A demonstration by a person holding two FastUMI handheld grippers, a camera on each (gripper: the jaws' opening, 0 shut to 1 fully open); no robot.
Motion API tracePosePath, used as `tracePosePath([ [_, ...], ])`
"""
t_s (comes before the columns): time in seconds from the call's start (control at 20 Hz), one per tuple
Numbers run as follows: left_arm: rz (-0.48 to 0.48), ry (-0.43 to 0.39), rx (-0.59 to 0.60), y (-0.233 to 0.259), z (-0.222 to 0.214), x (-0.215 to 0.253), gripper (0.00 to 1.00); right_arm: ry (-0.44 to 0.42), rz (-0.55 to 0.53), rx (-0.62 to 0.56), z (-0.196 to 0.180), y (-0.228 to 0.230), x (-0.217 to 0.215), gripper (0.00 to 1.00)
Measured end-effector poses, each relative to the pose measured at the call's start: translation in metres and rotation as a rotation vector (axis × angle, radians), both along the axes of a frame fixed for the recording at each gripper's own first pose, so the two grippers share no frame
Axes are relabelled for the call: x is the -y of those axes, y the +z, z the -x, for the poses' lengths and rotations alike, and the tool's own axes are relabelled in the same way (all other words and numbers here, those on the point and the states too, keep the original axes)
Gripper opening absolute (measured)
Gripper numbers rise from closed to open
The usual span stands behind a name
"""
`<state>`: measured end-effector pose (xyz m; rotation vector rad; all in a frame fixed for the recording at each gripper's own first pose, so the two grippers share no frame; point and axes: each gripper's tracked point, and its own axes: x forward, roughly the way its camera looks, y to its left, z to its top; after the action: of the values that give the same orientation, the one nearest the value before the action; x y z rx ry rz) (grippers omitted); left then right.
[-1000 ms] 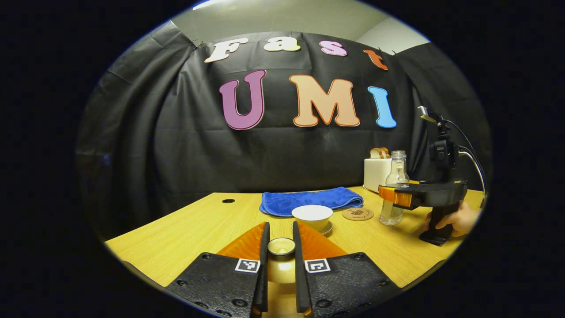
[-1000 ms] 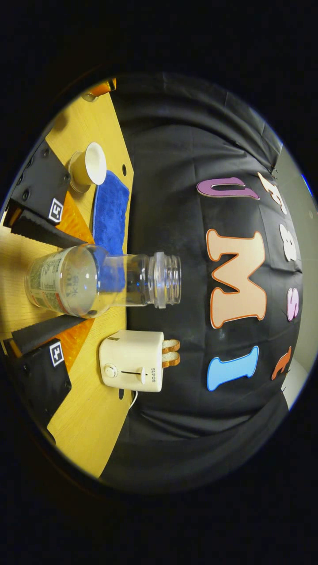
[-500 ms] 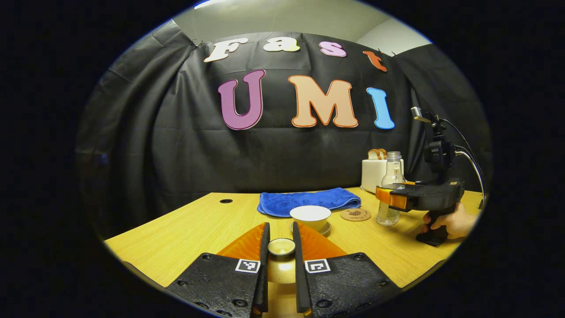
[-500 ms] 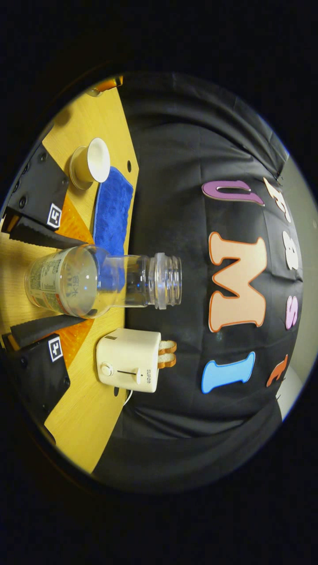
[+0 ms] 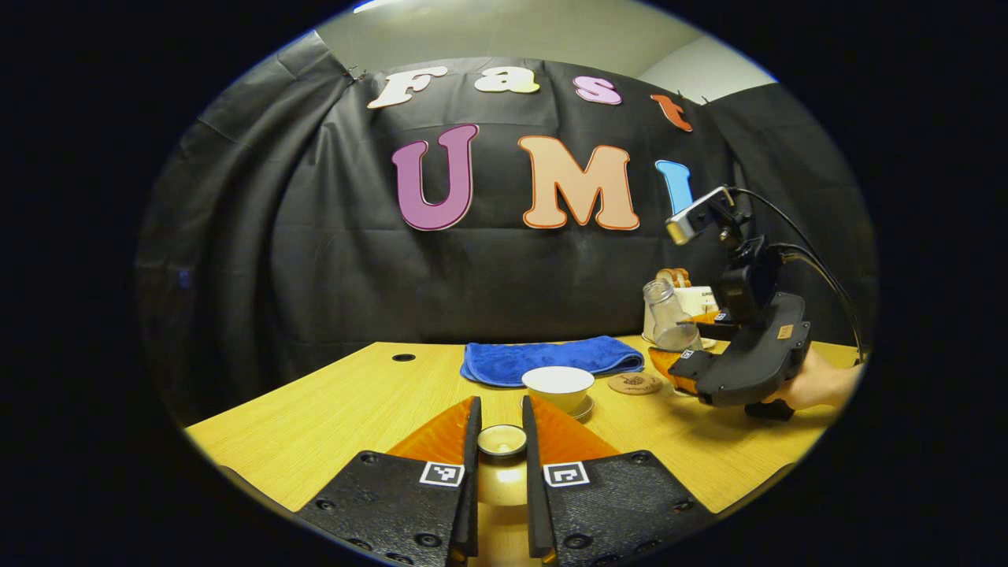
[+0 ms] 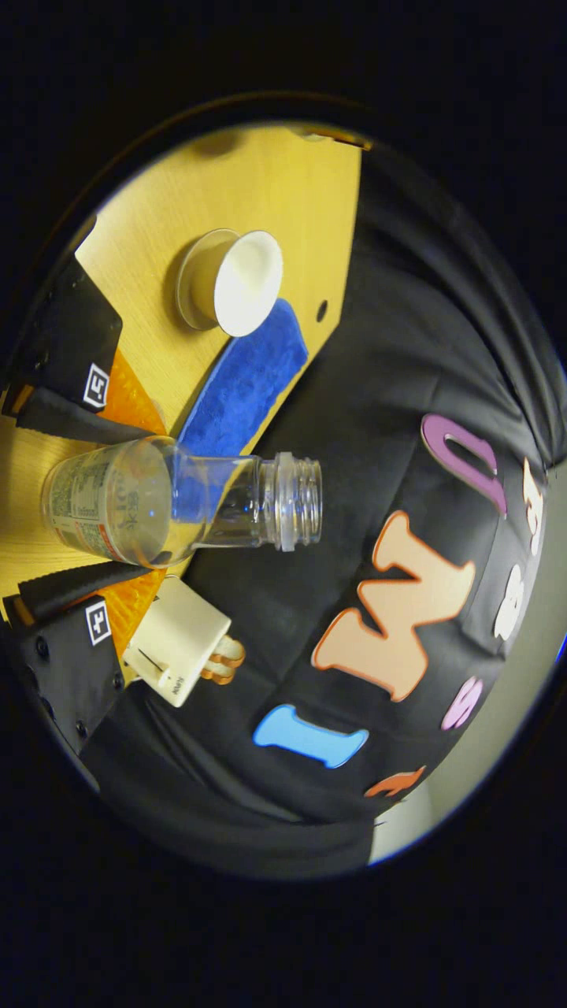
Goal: Open the teacup lid with one hand, grasp the water bottle and pour water into the teacup with the other hand; after pouring, place the water bottle on the coaster and then close the teacup lid.
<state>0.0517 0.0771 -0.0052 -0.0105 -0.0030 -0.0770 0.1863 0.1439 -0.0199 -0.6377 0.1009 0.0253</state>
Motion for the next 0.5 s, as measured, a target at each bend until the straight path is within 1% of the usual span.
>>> tracePosePath([
  [0.25, -0.002, -0.003, 0.001, 0.000, -0.001, -0.005, 0.22, 0.106, 0.294, 0.004, -0.001, -0.015, -0.035, 0.72],
  [0.35, 0.000, 0.010, 0.000, 0.000, -0.002, -0.012, 0.22, 0.135, 0.408, -0.001, -0.002, -0.021, -0.039, 0.72],
  [0.5, 0.001, 0.031, -0.002, 0.000, -0.004, -0.027, 0.22, 0.152, 0.496, -0.014, -0.003, -0.022, -0.038, 0.73],
])
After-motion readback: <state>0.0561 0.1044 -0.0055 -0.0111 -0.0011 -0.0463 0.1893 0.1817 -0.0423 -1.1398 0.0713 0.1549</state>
